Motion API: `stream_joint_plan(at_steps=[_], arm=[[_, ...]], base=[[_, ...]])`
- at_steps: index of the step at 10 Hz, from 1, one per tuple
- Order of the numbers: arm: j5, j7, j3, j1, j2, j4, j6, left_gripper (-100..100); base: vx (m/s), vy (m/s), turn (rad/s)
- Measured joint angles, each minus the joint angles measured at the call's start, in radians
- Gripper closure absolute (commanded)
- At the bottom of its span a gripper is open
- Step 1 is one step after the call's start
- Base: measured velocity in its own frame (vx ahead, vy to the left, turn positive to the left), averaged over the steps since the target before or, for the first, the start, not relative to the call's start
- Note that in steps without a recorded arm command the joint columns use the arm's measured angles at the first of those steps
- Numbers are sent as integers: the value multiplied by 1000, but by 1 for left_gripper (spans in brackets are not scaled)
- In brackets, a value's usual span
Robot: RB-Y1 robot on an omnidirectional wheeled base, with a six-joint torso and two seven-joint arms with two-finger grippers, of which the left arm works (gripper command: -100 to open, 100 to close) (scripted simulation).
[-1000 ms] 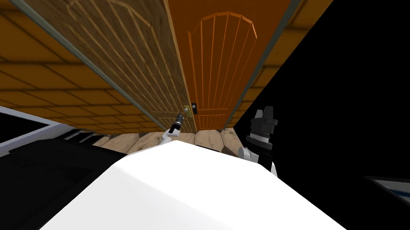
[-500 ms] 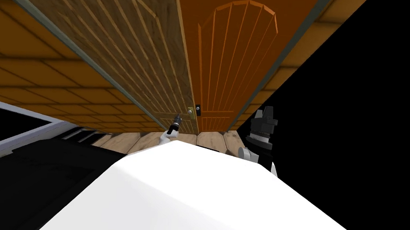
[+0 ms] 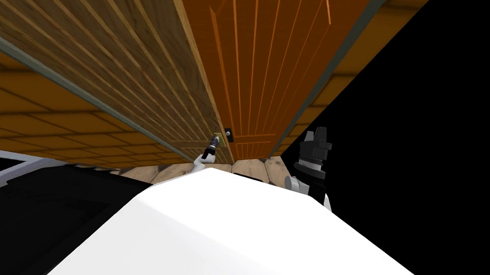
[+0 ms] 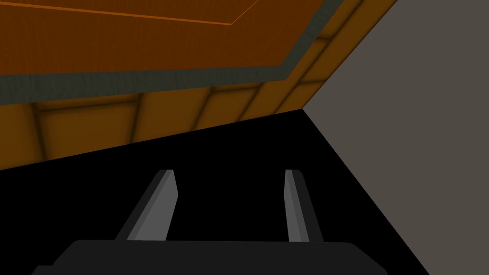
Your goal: Pull the door open
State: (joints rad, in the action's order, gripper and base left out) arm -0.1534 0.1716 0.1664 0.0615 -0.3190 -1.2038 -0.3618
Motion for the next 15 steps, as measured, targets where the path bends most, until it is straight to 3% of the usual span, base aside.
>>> stream_joint_plan(at_steps=[5,9,10,12,13,15], arm=[[1,-1,-5,0,4,2,0,100],[3,3,-15,22,2,-22,1,100],[4,6,-22,18,-3,-7,-2,100],[3,20,-36,38,-18,-15,-1,100],[5,27,-49,42,-25,-24,-1,-100],[5,36,-66,51,-33,-41,-3,-100]], base=[[-15,9,-10],[-195,59,13],[-198,69,-7],[-218,108,-74],[-211,60,-69],[-190,-18,-24]])
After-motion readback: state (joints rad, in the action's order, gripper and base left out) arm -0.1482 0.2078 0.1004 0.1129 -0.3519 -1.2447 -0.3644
